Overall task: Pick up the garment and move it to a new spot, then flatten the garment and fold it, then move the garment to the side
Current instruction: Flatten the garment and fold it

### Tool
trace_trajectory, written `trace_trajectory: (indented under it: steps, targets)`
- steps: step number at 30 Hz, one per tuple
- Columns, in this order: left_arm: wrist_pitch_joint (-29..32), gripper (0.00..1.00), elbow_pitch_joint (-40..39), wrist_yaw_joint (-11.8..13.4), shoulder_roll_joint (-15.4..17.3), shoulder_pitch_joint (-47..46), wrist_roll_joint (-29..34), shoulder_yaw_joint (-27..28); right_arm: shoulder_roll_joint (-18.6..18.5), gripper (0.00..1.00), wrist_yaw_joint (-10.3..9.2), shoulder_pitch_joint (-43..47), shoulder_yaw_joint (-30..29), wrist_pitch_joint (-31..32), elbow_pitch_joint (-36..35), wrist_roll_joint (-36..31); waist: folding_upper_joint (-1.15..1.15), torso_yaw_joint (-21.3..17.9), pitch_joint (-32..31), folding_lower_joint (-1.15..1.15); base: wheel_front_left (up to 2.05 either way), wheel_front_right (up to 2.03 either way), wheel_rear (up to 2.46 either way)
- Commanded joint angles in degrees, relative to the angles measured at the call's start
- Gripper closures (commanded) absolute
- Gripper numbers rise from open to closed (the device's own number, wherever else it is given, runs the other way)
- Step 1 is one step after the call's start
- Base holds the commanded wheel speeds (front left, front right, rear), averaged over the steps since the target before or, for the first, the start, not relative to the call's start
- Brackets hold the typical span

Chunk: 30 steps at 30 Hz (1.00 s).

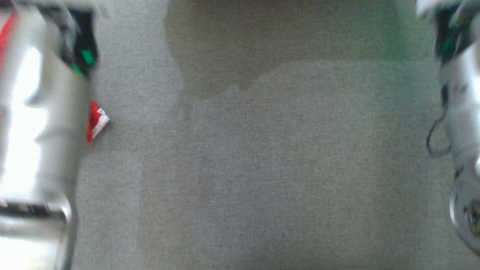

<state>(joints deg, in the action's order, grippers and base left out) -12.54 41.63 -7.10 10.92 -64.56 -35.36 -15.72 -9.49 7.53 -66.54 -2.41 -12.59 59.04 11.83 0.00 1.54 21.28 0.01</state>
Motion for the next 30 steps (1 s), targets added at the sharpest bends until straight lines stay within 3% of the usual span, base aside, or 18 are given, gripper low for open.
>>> trace_trajectory:
  steps: [1, 11, 22, 30]
  targets:
    - [-0.9, 1.00, -1.3, -0.2, 2.5, 1.5, -0.5, 0.5, -0.2, 1.00, -0.04, 0.8, 1.2, 0.1, -0.3, 0.5, 0.00, 0.4, -1.1, -0.01, 0.00, 0.00, 0.00]
    - [-1.6, 1.00, -5.8, -0.4, 5.1, 23.5, -2.6, -7.6, -3.6, 1.00, -0.04, 13.0, 13.0, 8.6, 4.2, 7.2, 0.00, 0.9, -8.4, -0.01, 0.00, 0.00, 0.00]
    - [1.1, 1.00, -15.9, 1.1, 9.1, 38.0, -3.2, -10.5, -11.7, 1.00, -0.04, 24.0, 27.7, 19.1, -5.0, 18.5, 0.00, 0.4, -14.9, -0.01, 0.00, 0.00, 0.00]
    - [5.2, 1.00, -28.3, 5.3, 11.8, 50.2, -3.9, -12.1, -19.0, 1.00, -0.04, 31.7, 33.4, 25.5, -13.2, 27.8, 0.00, -0.3, -19.3, -0.01, 0.00, 0.00, 0.00]
